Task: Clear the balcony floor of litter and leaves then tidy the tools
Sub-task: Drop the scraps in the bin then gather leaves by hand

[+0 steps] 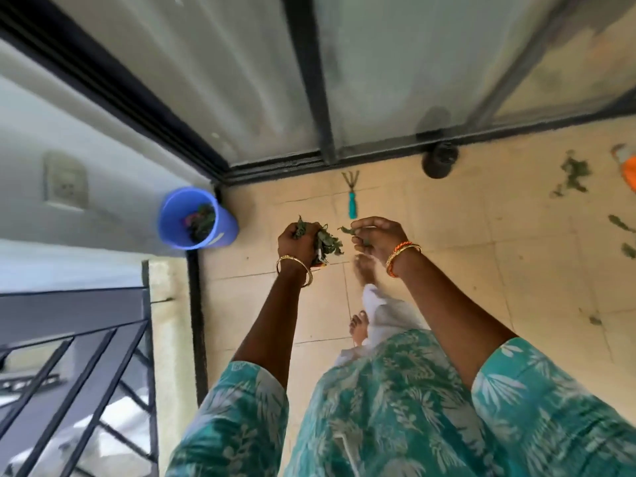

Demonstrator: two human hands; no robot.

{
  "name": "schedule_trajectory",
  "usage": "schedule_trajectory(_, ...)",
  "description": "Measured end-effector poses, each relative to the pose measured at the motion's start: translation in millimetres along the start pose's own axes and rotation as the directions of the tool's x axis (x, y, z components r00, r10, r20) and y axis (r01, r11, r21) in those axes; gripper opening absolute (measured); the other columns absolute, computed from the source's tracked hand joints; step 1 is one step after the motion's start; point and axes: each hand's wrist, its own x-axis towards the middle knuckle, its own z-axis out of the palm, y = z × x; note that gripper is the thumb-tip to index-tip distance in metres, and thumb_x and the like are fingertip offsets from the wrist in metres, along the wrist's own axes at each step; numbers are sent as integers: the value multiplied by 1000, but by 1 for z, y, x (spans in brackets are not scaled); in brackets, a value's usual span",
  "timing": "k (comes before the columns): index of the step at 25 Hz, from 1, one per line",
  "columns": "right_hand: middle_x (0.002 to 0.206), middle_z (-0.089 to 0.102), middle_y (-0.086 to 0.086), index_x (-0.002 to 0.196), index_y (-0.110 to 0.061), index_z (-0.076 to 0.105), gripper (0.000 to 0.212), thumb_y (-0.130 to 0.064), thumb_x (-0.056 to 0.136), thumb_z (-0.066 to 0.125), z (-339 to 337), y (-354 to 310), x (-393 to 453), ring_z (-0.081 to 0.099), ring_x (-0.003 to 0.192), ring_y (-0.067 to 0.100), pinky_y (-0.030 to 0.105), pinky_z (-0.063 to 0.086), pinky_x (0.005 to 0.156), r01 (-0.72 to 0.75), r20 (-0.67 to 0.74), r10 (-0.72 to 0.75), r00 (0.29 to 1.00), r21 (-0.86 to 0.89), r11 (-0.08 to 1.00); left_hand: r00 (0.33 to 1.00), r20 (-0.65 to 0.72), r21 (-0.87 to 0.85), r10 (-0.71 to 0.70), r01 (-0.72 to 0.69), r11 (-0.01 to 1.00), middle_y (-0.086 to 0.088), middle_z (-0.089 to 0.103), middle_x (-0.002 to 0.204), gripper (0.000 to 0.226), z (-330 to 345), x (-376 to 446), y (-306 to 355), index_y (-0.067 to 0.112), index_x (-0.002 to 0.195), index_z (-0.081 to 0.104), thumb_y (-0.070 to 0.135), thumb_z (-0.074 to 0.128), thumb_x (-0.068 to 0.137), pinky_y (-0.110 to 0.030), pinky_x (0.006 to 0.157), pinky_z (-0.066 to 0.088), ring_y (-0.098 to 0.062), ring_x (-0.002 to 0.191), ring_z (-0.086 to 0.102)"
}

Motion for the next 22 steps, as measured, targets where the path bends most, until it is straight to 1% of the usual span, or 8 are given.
schedule_trajectory(4,71,59,8,78,-7,61,24,12,87,50,85,-7,39,54,54,10,19,50,52,-28,86,42,995,-154,988,988,-133,-158,-72,51,986,-7,63,72,11,-59,54,9,16,74,64,14,68,83,-31,57,53,-25,69,60)
schedule_trajectory(8,72,60,6,75,-11,62,28,9,89,48,184,-17,92,55,63,13,21,51,55,-84,170,151,974,-349,933,941,-265,-319,-212,122,940,-10,63,74,10,-125,121,16,15,77,64,19,69,84,-37,57,54,-25,68,59)
schedule_trajectory(12,73,60,5,74,-11,61,27,9,89,48,283,-18,138,54,62,13,19,50,52,-66,249,198,948,-454,889,907,-318,-449,-274,110,887,-13,64,80,19,-190,190,18,12,91,65,29,70,84,-30,46,52,-27,68,60)
schedule_trajectory(15,75,60,4,73,-12,60,28,8,89,48,353,-1,178,54,64,13,21,51,56,-46,285,215,934,-502,864,863,-377,-530,-336,96,842,-12,62,86,32,-235,251,13,8,103,65,30,72,82,-37,51,55,-25,70,61)
schedule_trajectory(17,81,61,5,73,-14,61,29,7,89,48,395,17,207,55,68,14,23,50,60,-29,297,218,930,-531,847,853,-384,-571,-354,82,817,-10,62,84,32,-257,294,5,7,106,63,28,71,84,-39,49,56,-24,66,61)
schedule_trajectory(18,87,61,6,74,-15,61,29,6,89,48,415,28,224,55,70,15,23,50,61,-20,310,222,925,-542,840,853,-391,-577,-346,66,814,-9,62,84,29,-269,319,-2,7,104,64,27,70,84,-40,55,57,-24,69,61)
schedule_trajectory(20,92,58,7,83,-12,63,25,5,90,47,451,55,259,54,75,14,24,51,66,-6,315,220,923,-561,828,852,-412,-562,-322,41,826,-10,65,90,29,-289,366,-25,6,102,66,27,72,83,-39,75,56,-24,83,62)
schedule_trajectory(22,99,57,9,103,-7,64,23,2,92,46,479,85,296,53,86,16,28,52,73,-17,280,222,934,-584,811,860,-412,-529,-302,44,848,-12,66,97,32,-305,410,-51,7,101,65,27,74,78,-36,87,52,-23,90,61)
